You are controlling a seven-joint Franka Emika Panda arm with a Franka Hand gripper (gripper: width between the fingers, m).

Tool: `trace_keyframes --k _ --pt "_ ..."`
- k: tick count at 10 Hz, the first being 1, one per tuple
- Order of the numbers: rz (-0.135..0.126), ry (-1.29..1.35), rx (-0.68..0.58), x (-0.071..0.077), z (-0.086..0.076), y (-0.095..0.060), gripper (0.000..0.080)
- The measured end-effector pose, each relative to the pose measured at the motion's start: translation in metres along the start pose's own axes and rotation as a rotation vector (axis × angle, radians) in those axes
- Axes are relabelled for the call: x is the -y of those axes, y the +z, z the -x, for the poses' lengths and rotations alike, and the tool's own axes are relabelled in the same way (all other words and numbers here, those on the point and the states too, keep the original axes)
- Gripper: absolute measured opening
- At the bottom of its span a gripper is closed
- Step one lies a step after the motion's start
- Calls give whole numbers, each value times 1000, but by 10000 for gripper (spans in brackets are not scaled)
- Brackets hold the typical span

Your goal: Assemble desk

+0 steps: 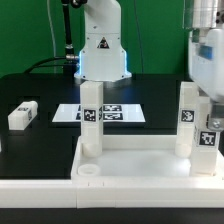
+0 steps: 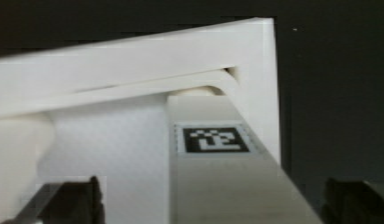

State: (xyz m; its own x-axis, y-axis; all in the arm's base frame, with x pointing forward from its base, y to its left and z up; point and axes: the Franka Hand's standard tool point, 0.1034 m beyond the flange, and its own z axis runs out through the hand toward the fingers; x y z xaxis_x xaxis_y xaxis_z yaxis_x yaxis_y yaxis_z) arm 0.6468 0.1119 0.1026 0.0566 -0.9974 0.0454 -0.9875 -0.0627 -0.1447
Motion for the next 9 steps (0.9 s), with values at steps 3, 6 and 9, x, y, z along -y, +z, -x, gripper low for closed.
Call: trace_keyframes --k 3,6,9 --pt "-18 -315 -12 0 3 1 647" --pt "-16 -506 -16 0 3 1 649" --pt "-23 -951 -26 9 -4 -4 649"
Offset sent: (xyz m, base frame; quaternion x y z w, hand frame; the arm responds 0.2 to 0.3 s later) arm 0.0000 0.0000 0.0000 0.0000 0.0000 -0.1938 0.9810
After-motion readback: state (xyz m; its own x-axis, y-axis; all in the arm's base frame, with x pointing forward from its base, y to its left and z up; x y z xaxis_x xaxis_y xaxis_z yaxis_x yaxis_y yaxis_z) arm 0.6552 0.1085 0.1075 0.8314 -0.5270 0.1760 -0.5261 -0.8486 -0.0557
